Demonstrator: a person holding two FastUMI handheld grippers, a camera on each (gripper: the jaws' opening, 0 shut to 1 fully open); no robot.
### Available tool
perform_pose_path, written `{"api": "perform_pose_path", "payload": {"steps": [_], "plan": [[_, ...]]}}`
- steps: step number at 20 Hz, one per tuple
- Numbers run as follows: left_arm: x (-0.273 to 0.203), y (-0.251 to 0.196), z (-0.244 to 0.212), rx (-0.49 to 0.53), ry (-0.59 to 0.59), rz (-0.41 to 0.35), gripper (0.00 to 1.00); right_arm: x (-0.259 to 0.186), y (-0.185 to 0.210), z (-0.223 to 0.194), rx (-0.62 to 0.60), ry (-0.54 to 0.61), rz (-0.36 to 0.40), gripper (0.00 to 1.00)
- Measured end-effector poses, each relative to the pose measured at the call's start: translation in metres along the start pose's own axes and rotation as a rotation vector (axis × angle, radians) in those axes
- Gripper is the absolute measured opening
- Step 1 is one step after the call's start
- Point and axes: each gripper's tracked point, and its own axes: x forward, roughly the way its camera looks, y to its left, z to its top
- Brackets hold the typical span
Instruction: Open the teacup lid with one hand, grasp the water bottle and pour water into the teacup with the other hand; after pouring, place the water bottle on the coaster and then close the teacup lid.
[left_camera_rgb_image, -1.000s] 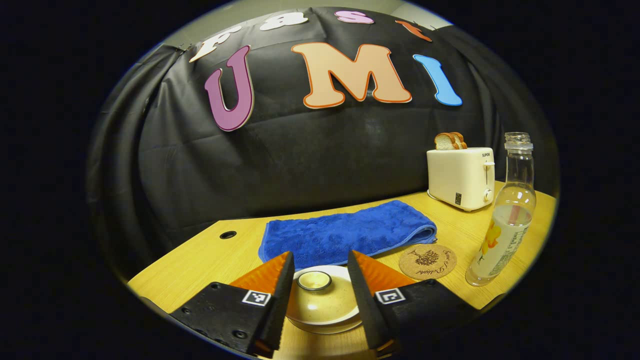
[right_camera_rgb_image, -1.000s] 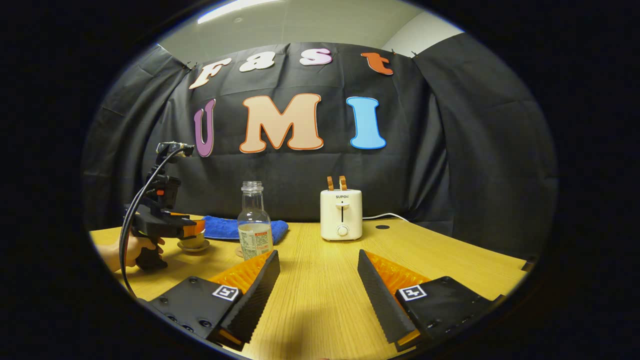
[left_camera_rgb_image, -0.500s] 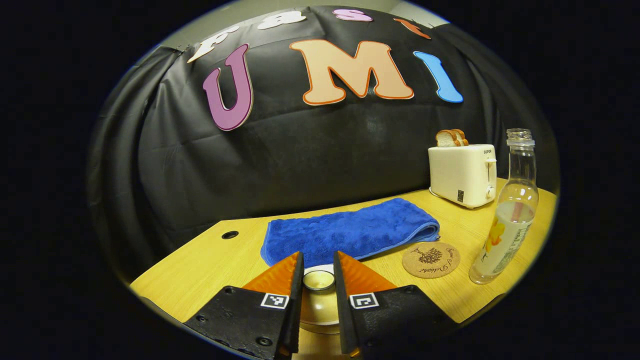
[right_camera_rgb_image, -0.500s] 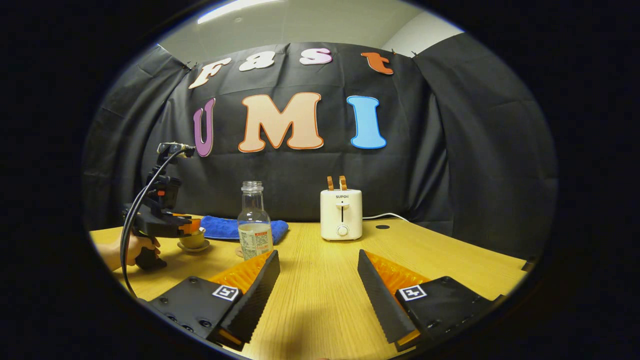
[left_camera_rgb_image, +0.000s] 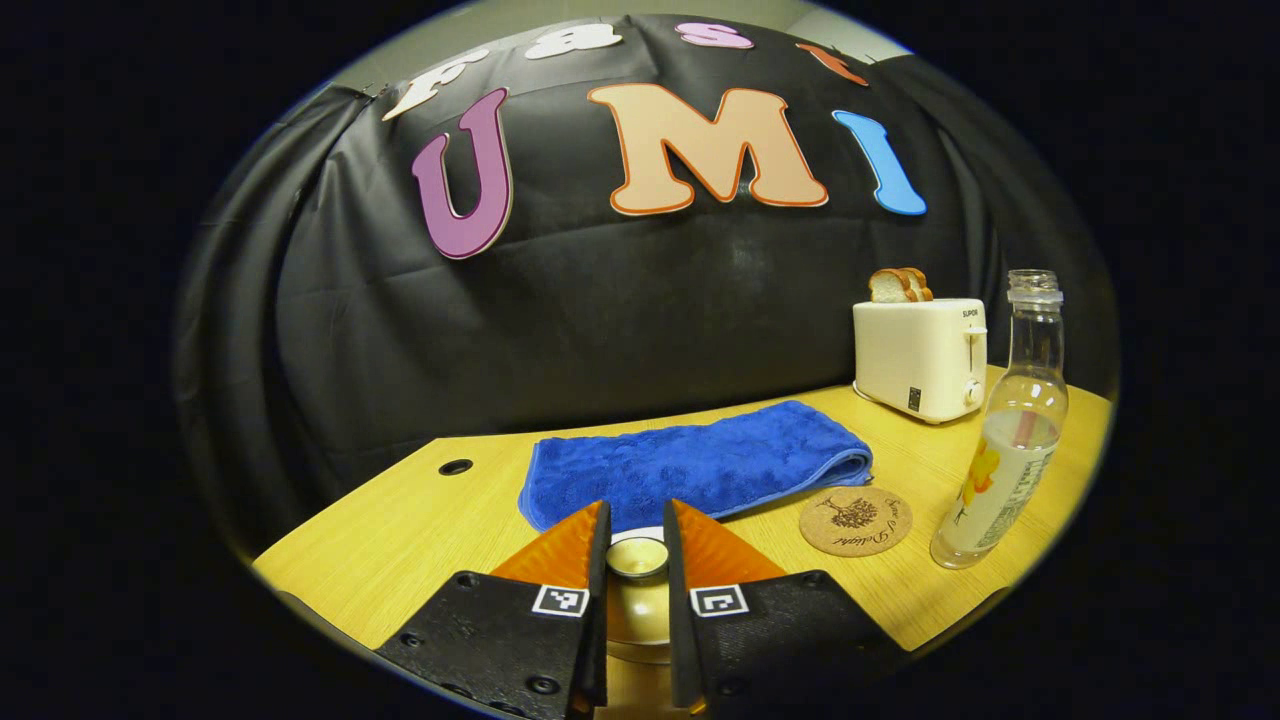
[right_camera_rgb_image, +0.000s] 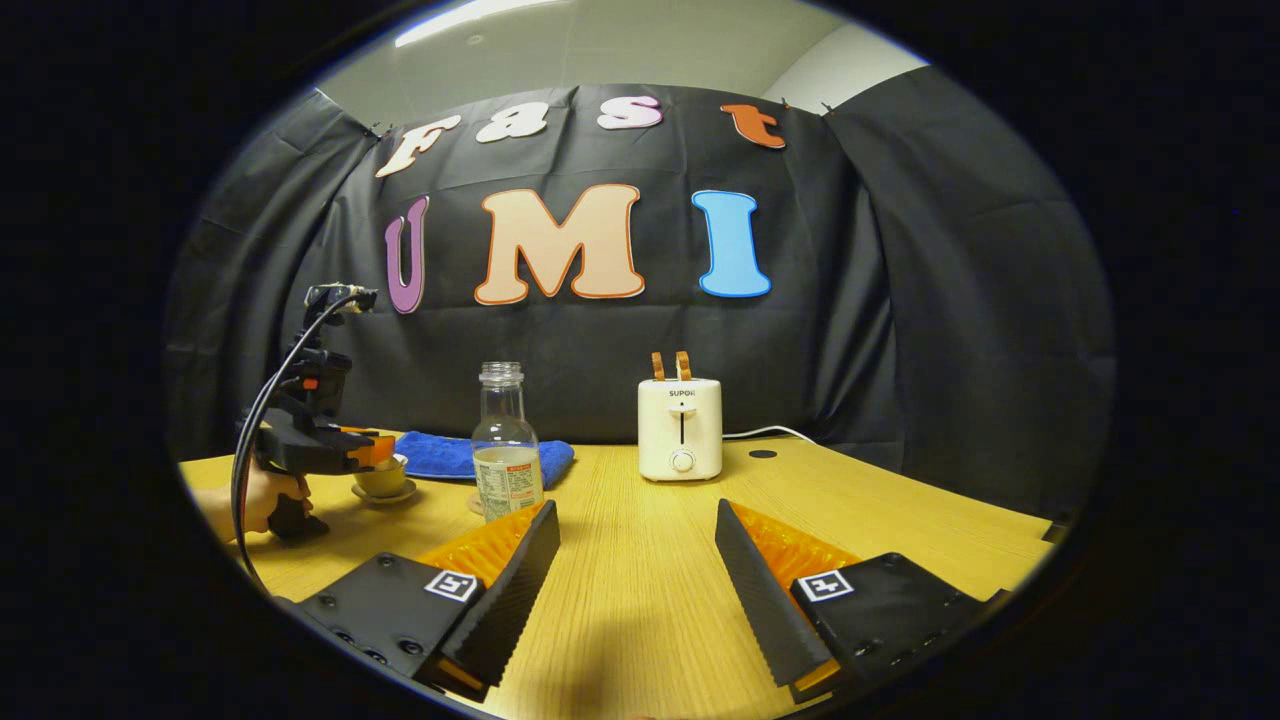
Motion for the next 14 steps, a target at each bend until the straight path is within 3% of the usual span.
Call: {"api": "perform_pose_path", "payload": {"steps": [7,14], "plan": [[-0.030,0.007,0.027,-0.040,-0.092,0.010,0.23,0.004,0.024,0.001,0.005,0.000,0.087,0.98],[-0.090,0.012,0.035,-0.061,-0.158,-0.026,0.22,0.033,0.077,-0.005,0.011,0.013,0.206,0.96]]}}
